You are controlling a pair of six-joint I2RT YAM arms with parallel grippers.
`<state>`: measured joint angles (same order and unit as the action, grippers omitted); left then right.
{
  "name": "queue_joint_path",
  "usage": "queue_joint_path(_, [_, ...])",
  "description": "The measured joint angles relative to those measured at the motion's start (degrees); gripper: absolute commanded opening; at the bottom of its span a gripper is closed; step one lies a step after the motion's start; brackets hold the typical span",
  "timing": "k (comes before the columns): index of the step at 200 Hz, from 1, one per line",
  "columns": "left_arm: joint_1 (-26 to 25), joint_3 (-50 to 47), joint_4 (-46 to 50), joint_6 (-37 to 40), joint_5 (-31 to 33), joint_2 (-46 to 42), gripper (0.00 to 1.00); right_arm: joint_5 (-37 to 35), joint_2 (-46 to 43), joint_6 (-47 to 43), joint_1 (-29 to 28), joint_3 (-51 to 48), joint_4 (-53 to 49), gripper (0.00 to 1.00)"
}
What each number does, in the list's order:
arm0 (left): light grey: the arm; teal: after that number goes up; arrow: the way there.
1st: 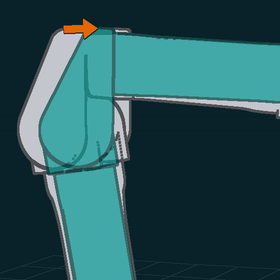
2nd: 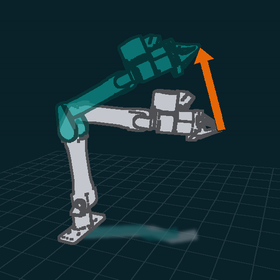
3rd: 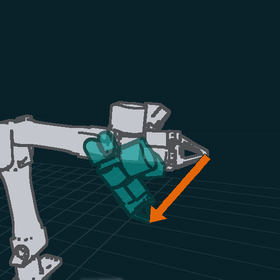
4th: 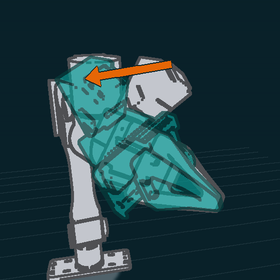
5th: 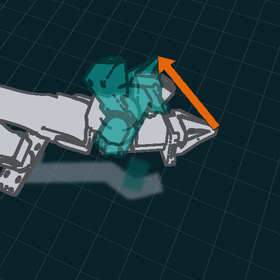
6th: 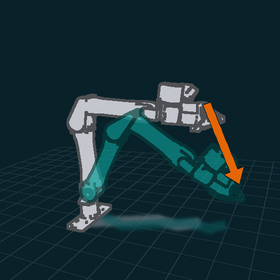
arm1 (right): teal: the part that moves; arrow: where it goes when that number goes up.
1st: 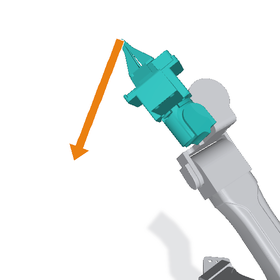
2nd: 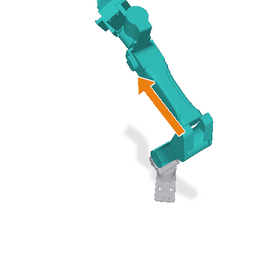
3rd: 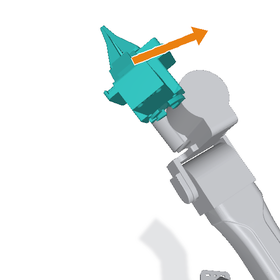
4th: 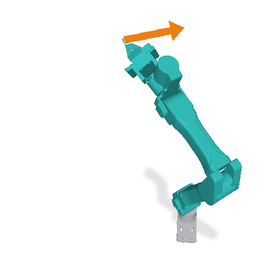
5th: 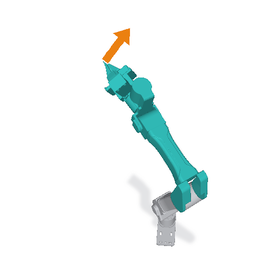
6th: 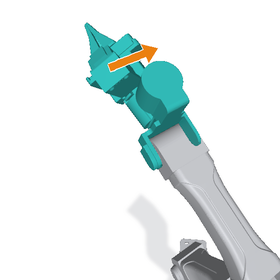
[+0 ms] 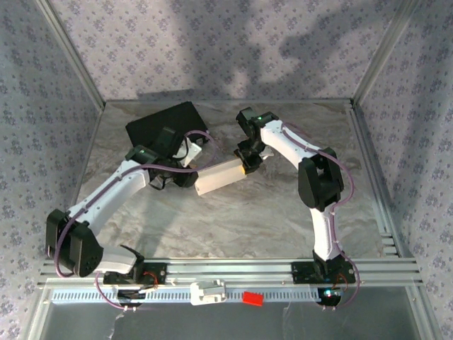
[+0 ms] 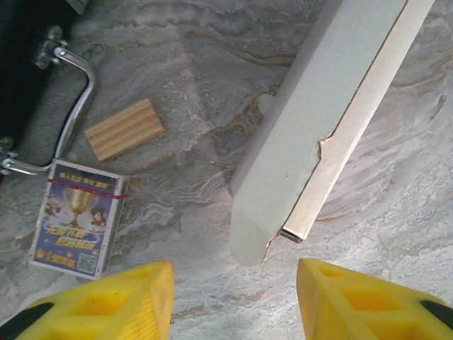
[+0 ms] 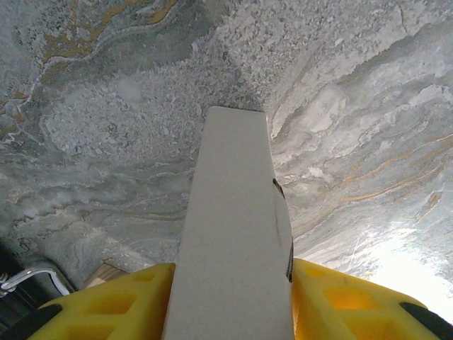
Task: Fold the paper box
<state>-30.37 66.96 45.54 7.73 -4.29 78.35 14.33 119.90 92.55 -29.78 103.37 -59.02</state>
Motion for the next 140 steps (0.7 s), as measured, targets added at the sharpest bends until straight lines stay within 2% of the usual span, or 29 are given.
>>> queue_joint_path(37, [0.0,0.7,0.2,0.8,-0.2,1.4,0.47,0.0,0.2,0.0,0.0,0.3,-0.3,0.43])
queue_joint_path(70, [0.0,1.0,0.2,1.8,-0.2,2.9,0.35,0.0,0.2,0.0,0.0,0.5,-0.6,0.43])
queue_joint_path(140, [-0.2,2.4,1.5,2.9,-0.4,4.4,0.19,0.0,0.5,0.1,0.0,0.9,-1.0,0.41])
